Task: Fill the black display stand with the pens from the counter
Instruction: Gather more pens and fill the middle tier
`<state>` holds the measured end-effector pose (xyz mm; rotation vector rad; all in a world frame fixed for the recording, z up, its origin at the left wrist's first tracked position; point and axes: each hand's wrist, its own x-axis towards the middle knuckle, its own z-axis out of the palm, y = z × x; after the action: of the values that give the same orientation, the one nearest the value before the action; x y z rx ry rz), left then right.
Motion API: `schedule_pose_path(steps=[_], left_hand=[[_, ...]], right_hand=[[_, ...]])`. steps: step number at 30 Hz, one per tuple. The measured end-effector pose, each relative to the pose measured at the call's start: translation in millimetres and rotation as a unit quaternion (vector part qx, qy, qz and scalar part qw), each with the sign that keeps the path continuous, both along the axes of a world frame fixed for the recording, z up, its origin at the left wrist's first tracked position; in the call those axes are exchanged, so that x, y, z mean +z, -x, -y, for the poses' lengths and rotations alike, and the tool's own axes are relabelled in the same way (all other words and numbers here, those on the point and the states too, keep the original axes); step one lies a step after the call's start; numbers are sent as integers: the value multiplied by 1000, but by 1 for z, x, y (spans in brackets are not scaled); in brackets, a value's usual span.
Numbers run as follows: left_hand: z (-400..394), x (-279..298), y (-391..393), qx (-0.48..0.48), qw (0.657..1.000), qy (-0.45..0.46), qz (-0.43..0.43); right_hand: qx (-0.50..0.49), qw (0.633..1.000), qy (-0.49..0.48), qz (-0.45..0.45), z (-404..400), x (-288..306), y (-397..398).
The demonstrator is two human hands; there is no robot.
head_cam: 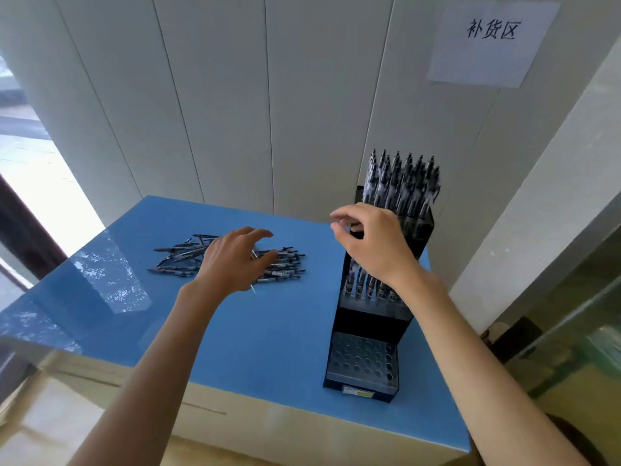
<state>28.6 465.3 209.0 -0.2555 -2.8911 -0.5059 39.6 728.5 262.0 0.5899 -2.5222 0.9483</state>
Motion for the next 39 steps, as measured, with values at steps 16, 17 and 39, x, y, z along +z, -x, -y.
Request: schedule_pose_path(steps=[16, 17, 39], left_hand=[[100, -134, 40, 42, 989, 24, 142], [101, -143, 45, 42, 988, 25, 147], [83, -218, 129, 22, 983, 50, 174]], right_hand=[[4, 980, -106, 171, 105, -98, 52], [-2, 978, -105, 180, 107, -104, 55], [-62, 960, -86, 260, 105, -149, 81]])
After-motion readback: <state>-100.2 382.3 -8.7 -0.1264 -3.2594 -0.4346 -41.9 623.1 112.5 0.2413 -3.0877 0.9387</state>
